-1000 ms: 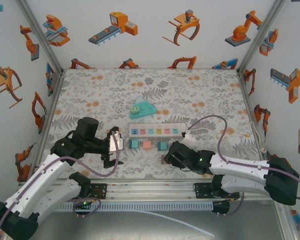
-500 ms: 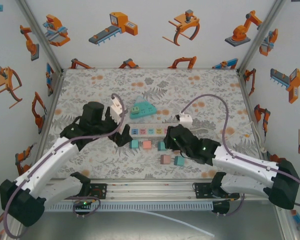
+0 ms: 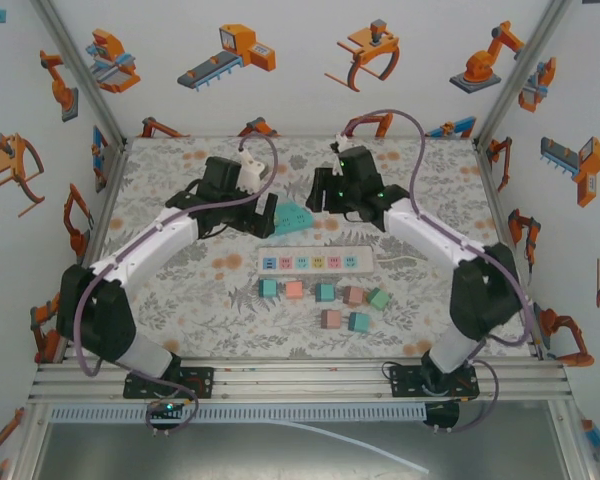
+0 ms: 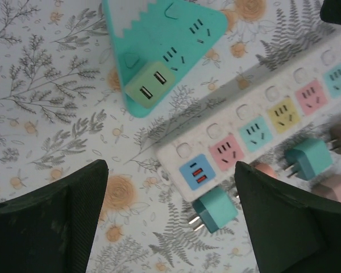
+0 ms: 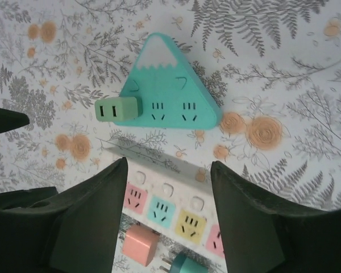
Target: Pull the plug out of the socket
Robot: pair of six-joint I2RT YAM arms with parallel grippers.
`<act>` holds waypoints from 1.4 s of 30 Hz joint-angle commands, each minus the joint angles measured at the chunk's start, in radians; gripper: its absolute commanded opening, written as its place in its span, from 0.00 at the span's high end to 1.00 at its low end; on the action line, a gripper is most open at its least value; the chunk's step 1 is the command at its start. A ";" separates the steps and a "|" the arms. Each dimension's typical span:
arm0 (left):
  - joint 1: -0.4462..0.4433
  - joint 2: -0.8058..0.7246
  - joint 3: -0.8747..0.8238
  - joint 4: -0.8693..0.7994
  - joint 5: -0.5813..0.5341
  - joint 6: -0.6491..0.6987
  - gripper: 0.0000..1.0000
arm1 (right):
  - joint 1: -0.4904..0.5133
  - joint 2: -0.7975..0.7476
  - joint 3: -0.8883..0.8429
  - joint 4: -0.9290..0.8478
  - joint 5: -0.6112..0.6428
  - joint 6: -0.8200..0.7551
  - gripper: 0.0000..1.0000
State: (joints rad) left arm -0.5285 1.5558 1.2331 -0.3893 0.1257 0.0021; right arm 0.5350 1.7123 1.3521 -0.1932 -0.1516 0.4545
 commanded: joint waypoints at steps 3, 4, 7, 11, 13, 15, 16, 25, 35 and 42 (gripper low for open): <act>-0.001 0.112 0.111 0.027 -0.040 0.203 0.21 | -0.039 0.210 0.200 -0.028 -0.179 -0.084 0.40; -0.001 0.133 0.127 0.032 -0.042 0.237 0.23 | -0.042 0.249 0.233 -0.036 -0.187 -0.097 0.39; -0.009 0.196 0.174 0.031 -0.044 0.330 0.27 | -0.050 0.370 0.335 -0.059 -0.215 -0.127 0.38; -0.032 0.282 0.236 0.008 -0.050 0.428 0.32 | -0.050 0.471 0.411 -0.064 -0.251 -0.148 0.38; -0.044 0.318 0.252 0.009 -0.059 0.470 0.36 | -0.050 0.502 0.427 -0.060 -0.260 -0.145 0.38; -0.053 0.349 0.258 0.017 -0.067 0.509 0.38 | -0.050 0.524 0.433 -0.045 -0.271 -0.146 0.38; -0.056 0.364 0.260 0.026 -0.077 0.526 0.40 | -0.050 0.534 0.438 -0.042 -0.276 -0.146 0.38; -0.082 0.461 0.266 0.048 -0.169 0.629 0.54 | -0.048 0.576 0.448 -0.028 -0.289 -0.131 0.38; -0.096 0.472 0.273 -0.014 -0.170 0.724 0.66 | -0.038 0.601 0.456 -0.030 -0.300 -0.119 0.38; -0.094 0.465 0.285 -0.024 -0.115 0.764 0.73 | -0.014 0.628 0.470 -0.075 -0.263 -0.149 0.38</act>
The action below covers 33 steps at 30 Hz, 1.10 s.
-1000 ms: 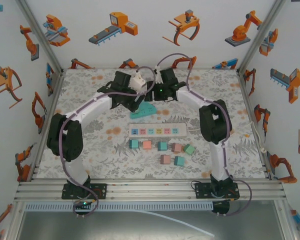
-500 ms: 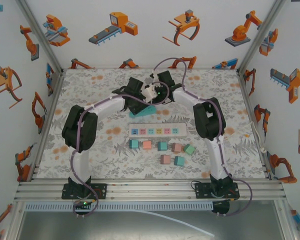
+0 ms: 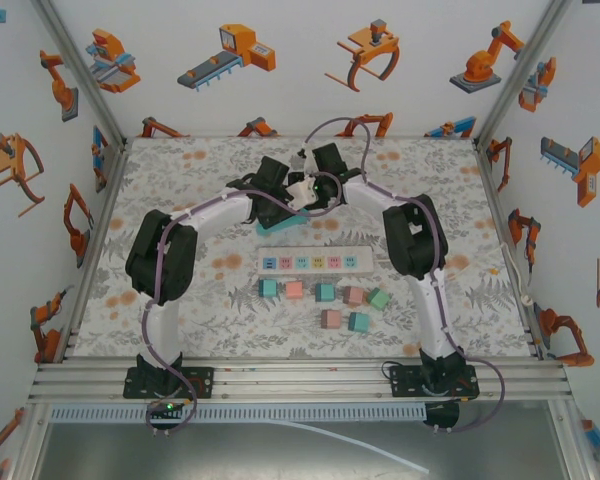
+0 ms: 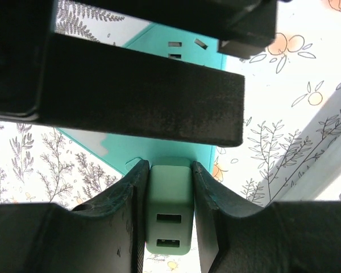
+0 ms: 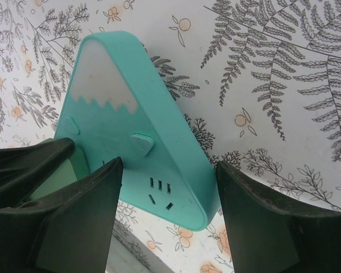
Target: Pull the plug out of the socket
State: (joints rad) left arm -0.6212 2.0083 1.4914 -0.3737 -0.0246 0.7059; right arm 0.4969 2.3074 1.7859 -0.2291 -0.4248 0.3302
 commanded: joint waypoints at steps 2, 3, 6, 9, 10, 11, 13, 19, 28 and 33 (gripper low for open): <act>-0.002 0.007 0.029 -0.042 0.065 0.077 0.73 | 0.028 0.039 0.035 -0.044 0.003 -0.022 0.38; -0.003 0.005 0.032 -0.043 0.081 0.082 0.73 | 0.028 0.044 0.035 -0.047 0.004 -0.017 0.38; 0.000 -0.005 0.037 -0.025 0.127 0.066 0.75 | 0.028 0.058 0.036 -0.072 0.048 0.005 0.38; 0.009 -0.019 0.040 -0.003 0.175 0.034 0.78 | 0.030 0.079 0.060 -0.143 0.088 0.012 0.39; 0.013 -0.023 0.045 0.001 0.188 0.018 0.79 | 0.032 0.086 0.070 -0.175 0.097 0.009 0.40; 0.018 -0.023 0.055 -0.003 0.199 0.005 0.79 | 0.034 0.090 0.072 -0.194 0.109 0.006 0.40; 0.028 -0.023 0.078 -0.020 0.220 -0.020 0.79 | 0.045 0.089 0.067 -0.237 0.168 -0.024 0.41; 0.061 -0.038 0.096 -0.011 0.290 -0.097 0.79 | 0.069 0.106 0.079 -0.341 0.290 -0.109 0.41; 0.031 -0.067 0.064 -0.014 0.152 0.017 0.80 | 0.081 0.113 0.095 -0.369 0.349 -0.130 0.48; 0.006 -0.101 0.003 0.059 0.077 0.074 0.80 | 0.081 0.122 0.106 -0.377 0.357 -0.126 0.51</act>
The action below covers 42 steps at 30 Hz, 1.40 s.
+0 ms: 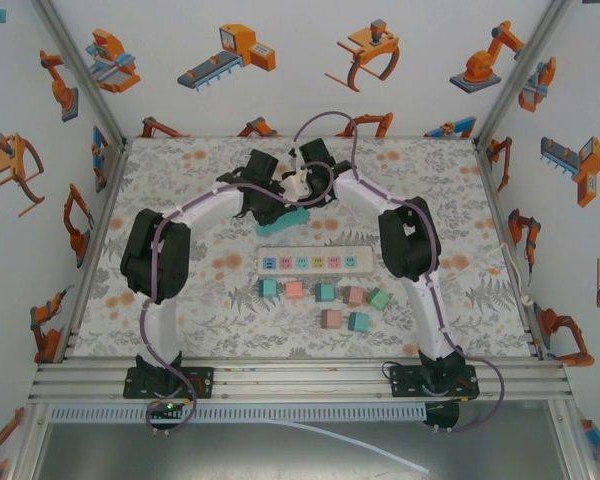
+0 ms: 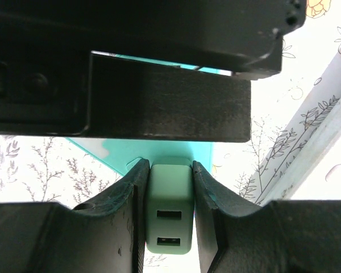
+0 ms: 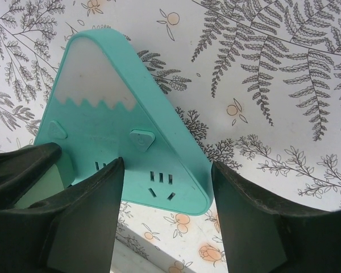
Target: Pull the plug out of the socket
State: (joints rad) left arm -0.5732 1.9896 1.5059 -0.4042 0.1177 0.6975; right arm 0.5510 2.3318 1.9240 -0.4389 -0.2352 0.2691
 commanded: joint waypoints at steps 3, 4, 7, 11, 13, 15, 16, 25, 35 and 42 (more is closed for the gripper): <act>-0.054 -0.110 -0.045 0.144 -0.071 0.094 0.80 | 0.027 0.102 -0.022 -0.177 0.169 -0.065 0.52; -0.053 -0.116 -0.047 0.151 -0.055 0.080 0.80 | 0.027 0.102 -0.019 -0.179 0.169 -0.065 0.52; -0.036 -0.110 -0.021 0.121 0.009 0.019 0.80 | 0.027 0.103 -0.020 -0.178 0.169 -0.068 0.53; -0.012 -0.098 0.010 0.089 0.064 -0.050 0.81 | 0.026 0.100 -0.025 -0.176 0.165 -0.069 0.53; -0.012 -0.103 0.008 0.089 0.060 -0.055 0.81 | 0.025 0.097 -0.026 -0.175 0.151 -0.068 0.52; -0.011 -0.119 -0.001 0.093 0.064 -0.073 0.81 | 0.024 0.089 -0.021 -0.174 0.115 -0.061 0.50; -0.007 -0.132 -0.005 0.094 0.073 -0.091 0.81 | 0.024 0.076 -0.021 -0.167 0.095 -0.052 0.49; 0.021 -0.350 -0.168 0.205 0.106 -0.311 0.81 | -0.001 -0.123 -0.096 0.031 -0.037 0.070 0.44; 0.037 -0.730 -0.488 0.378 0.076 -0.792 0.80 | -0.031 -0.337 -0.261 0.234 -0.085 0.178 0.43; 0.031 -0.983 -0.700 0.435 0.097 -1.185 0.78 | -0.042 -0.522 -0.464 0.390 -0.046 0.228 0.43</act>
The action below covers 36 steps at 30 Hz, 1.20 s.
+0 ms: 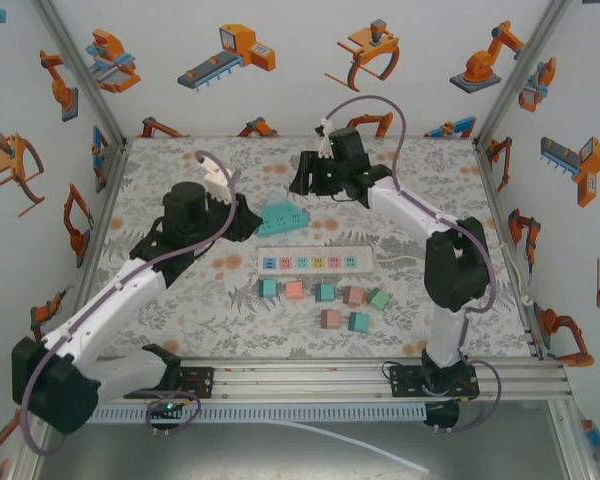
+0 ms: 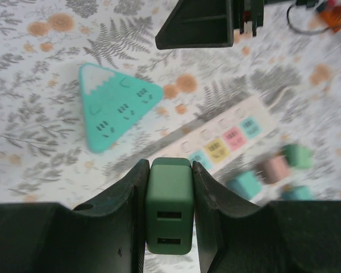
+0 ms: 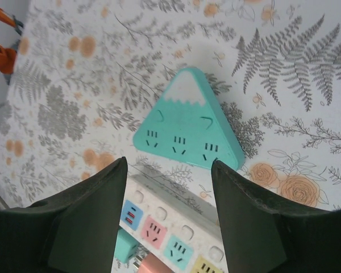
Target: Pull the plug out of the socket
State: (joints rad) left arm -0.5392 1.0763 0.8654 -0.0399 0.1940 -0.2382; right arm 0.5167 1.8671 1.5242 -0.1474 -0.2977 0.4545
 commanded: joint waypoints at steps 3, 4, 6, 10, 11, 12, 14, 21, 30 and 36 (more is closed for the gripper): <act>-0.037 -0.170 -0.190 0.159 -0.002 -0.456 0.78 | -0.015 -0.126 -0.151 0.147 0.054 0.049 0.42; -0.058 -0.197 -0.229 0.191 -0.017 -0.514 0.78 | -0.018 -0.144 -0.176 0.157 0.069 0.049 0.43; -0.116 -0.227 -0.289 0.210 -0.071 -0.580 0.78 | -0.025 -0.174 -0.215 0.168 0.091 0.052 0.42; -0.266 -0.235 -0.365 0.231 -0.204 -0.671 0.79 | -0.037 -0.208 -0.269 0.185 0.112 0.059 0.42; -0.295 -0.229 -0.381 0.248 -0.239 -0.694 0.79 | -0.039 -0.211 -0.277 0.187 0.116 0.062 0.42; -0.332 -0.220 -0.402 0.272 -0.279 -0.729 0.79 | -0.041 -0.214 -0.288 0.190 0.118 0.065 0.42; -0.387 -0.188 -0.440 0.320 -0.336 -0.778 0.80 | -0.044 -0.215 -0.301 0.196 0.116 0.073 0.42; -0.492 0.042 -0.487 0.487 -0.334 -0.897 0.81 | -0.047 -0.204 -0.317 0.197 0.103 0.092 0.42; -0.513 0.259 -0.483 0.568 -0.243 -1.009 0.81 | -0.049 -0.208 -0.322 0.190 0.106 0.093 0.43; -0.511 0.344 -0.535 0.680 -0.246 -1.093 0.81 | -0.049 -0.215 -0.323 0.185 0.103 0.094 0.42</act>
State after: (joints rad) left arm -1.0470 1.4075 0.3462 0.5510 -0.0628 -1.2591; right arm 0.4732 1.6825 1.2106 0.0166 -0.2043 0.5358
